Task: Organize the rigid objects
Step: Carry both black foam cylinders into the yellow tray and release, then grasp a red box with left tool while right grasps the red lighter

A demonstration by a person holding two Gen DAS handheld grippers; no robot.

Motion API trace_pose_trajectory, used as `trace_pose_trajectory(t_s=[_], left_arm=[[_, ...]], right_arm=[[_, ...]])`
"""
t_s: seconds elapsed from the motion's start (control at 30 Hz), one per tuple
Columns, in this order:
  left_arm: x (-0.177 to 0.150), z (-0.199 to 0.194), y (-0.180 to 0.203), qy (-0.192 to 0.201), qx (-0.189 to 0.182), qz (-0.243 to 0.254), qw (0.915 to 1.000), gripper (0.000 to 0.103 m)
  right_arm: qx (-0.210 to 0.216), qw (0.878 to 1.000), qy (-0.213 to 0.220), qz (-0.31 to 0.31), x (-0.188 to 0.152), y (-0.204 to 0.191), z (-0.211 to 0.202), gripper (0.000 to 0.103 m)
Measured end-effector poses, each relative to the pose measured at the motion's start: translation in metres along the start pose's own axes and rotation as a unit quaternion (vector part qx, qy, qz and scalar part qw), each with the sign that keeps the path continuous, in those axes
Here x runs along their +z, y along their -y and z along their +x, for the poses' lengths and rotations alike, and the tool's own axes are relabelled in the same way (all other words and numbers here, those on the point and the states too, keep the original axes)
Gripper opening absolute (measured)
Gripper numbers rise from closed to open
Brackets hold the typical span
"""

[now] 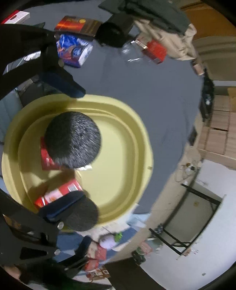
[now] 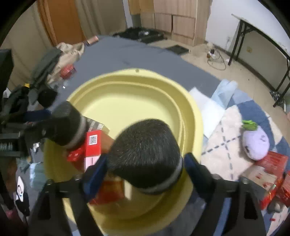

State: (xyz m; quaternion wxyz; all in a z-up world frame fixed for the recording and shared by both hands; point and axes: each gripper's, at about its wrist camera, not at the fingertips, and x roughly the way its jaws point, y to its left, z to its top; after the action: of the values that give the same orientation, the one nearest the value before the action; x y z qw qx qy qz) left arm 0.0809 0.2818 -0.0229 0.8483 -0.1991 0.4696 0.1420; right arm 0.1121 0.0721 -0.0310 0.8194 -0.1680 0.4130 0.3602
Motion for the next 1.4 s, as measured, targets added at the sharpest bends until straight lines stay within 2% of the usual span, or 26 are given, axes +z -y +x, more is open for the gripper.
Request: trace_pose_trajectory(t_s=[0.1, 0.27, 0.47, 0.57, 0.67, 0.73, 0.8, 0.87, 1.0, 1.03, 1.07, 1.13, 1.17, 1.27, 1.4], left_arm=[[0.000, -0.020, 0.018, 0.016, -0.016, 0.020, 0.9995, 0.103], [-0.018, -0.047, 0.073, 0.030, -0.046, 0.088, 0.9946, 0.103], [-0.052, -0.048, 0.134, 0.021, -0.102, 0.116, 0.9878, 0.103], [-0.074, -0.037, 0.163, -0.003, -0.095, 0.159, 0.9826, 0.103], [-0.089, -0.031, 0.184, -0.005, -0.076, 0.206, 0.9756, 0.103], [-0.092, -0.028, 0.191, -0.008, -0.067, 0.222, 0.9726, 0.103], [-0.091, -0.023, 0.197, -0.012, -0.063, 0.226, 0.9719, 0.103], [-0.091, -0.016, 0.208, -0.018, -0.066, 0.235, 0.9695, 0.103], [-0.089, -0.005, 0.235, 0.007, -0.053, 0.279, 0.9588, 0.103], [-0.087, 0.000, 0.242, 0.012, -0.053, 0.286, 0.9566, 0.103], [-0.083, 0.007, 0.248, 0.011, -0.053, 0.287, 0.9563, 0.103], [-0.075, 0.021, 0.258, 0.006, -0.060, 0.283, 0.9574, 0.101], [-0.071, 0.031, 0.264, 0.003, -0.063, 0.286, 0.9562, 0.100], [-0.063, 0.054, 0.280, -0.003, -0.057, 0.303, 0.9514, 0.093], [-0.050, 0.077, 0.293, -0.005, -0.060, 0.312, 0.9483, 0.091]], right_arm=[[-0.001, 0.999, 0.041, 0.008, -0.017, 0.008, -0.040, 0.103], [-0.026, 0.996, 0.078, 0.026, -0.067, 0.043, -0.109, 0.103], [-0.091, 0.991, 0.070, 0.073, -0.139, 0.111, -0.178, 0.103], [-0.117, 0.985, 0.081, 0.096, -0.169, 0.142, -0.199, 0.103], [-0.145, 0.976, 0.095, 0.134, -0.196, 0.172, -0.196, 0.103], [-0.121, 0.970, 0.064, 0.201, -0.211, 0.197, -0.181, 0.103], [-0.098, 0.967, 0.064, 0.226, -0.211, 0.204, -0.178, 0.103], [-0.094, 0.969, 0.066, 0.217, -0.207, 0.203, -0.173, 0.103], [-0.111, 0.979, 0.064, 0.161, -0.199, 0.203, -0.152, 0.103], [-0.113, 0.979, 0.061, 0.158, -0.198, 0.206, -0.144, 0.100], [-0.118, 0.979, 0.055, 0.160, -0.199, 0.212, -0.134, 0.096], [-0.124, 0.975, 0.041, 0.179, -0.200, 0.224, -0.118, 0.070], [-0.123, 0.974, 0.039, 0.188, -0.200, 0.230, -0.111, 0.067], [-0.123, 0.972, 0.054, 0.194, -0.198, 0.239, -0.100, 0.067], [-0.129, 0.977, 0.066, 0.156, -0.188, 0.234, -0.089, 0.068]])
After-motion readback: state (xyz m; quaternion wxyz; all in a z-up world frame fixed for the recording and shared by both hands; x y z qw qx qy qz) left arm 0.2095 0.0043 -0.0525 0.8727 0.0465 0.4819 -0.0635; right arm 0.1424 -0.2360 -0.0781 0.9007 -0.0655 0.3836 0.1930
